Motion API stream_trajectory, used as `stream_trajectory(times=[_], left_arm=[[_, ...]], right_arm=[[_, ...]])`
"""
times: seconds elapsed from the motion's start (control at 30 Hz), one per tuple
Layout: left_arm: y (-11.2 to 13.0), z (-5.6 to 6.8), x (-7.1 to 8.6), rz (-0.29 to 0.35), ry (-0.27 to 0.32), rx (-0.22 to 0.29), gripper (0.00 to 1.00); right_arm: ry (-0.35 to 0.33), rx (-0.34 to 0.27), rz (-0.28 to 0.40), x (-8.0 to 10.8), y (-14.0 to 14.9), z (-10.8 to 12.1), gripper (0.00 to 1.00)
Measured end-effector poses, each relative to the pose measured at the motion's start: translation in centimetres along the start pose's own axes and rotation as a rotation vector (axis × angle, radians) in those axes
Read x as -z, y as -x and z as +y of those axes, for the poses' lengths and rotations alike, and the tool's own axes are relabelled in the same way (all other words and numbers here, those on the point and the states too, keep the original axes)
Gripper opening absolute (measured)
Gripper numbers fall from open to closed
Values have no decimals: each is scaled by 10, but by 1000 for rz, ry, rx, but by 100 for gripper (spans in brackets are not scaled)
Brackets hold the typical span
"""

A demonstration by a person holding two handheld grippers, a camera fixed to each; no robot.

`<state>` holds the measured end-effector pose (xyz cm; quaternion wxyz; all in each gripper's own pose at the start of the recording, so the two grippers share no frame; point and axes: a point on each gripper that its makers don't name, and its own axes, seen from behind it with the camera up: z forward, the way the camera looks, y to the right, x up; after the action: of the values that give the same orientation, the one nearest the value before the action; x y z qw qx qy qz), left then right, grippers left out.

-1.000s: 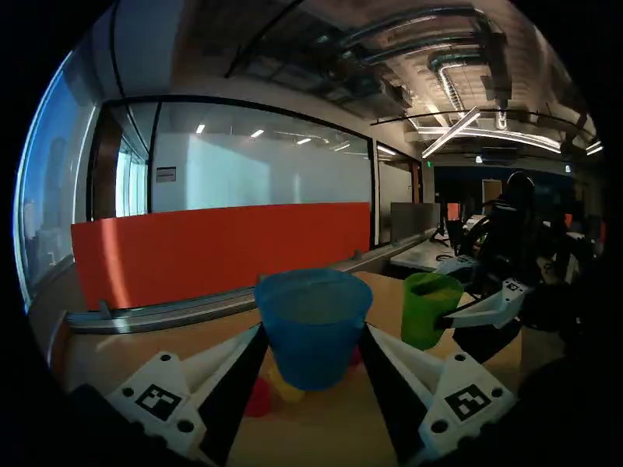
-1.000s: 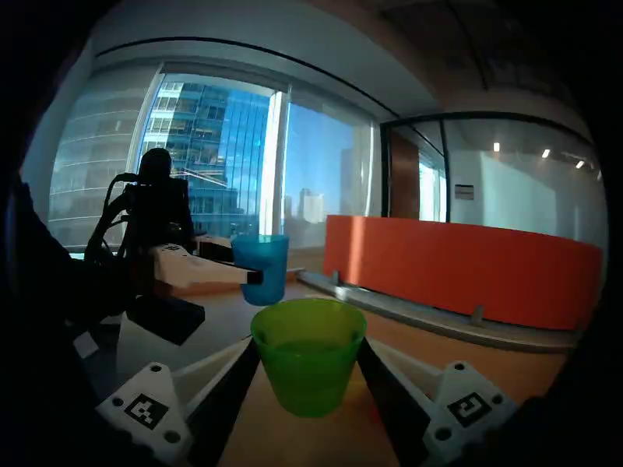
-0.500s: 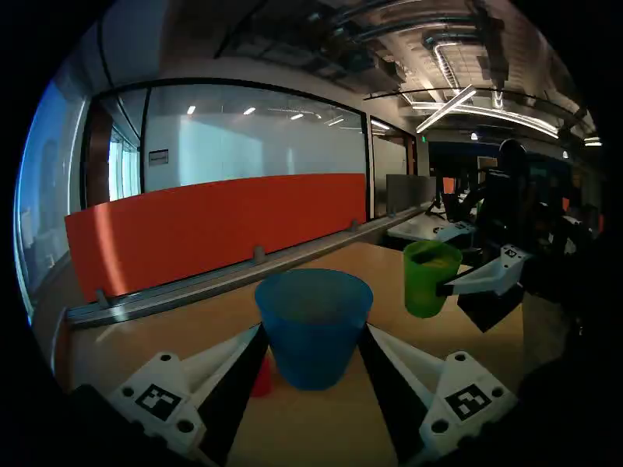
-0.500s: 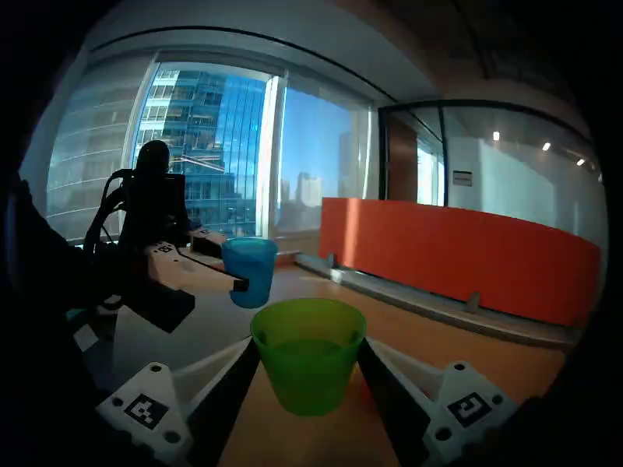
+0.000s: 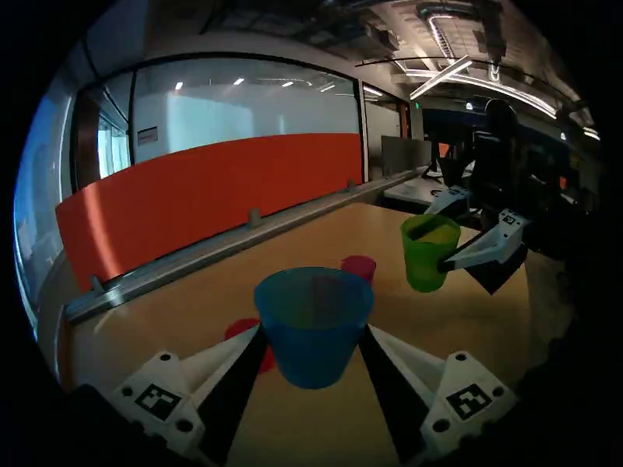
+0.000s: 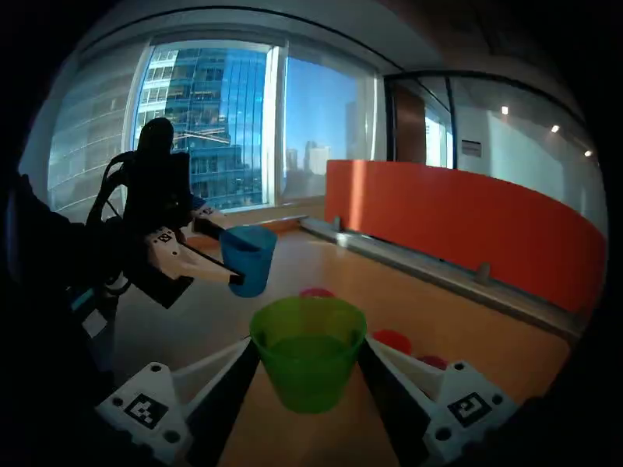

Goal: Pour water

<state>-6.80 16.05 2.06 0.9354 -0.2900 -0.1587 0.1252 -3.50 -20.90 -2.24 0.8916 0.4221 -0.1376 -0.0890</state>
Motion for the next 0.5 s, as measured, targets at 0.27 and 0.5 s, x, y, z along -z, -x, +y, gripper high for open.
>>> stream_trajectory(times=[0.27, 0.5], left_arm=[[24, 6, -16, -84, 44, -34, 81], [39, 11, -29, -145, 88, -74, 81]], right_arm=[[-23, 7, -91, -14, 25, 6, 88], [-35, 3, -152, -25, 45, 12, 88]])
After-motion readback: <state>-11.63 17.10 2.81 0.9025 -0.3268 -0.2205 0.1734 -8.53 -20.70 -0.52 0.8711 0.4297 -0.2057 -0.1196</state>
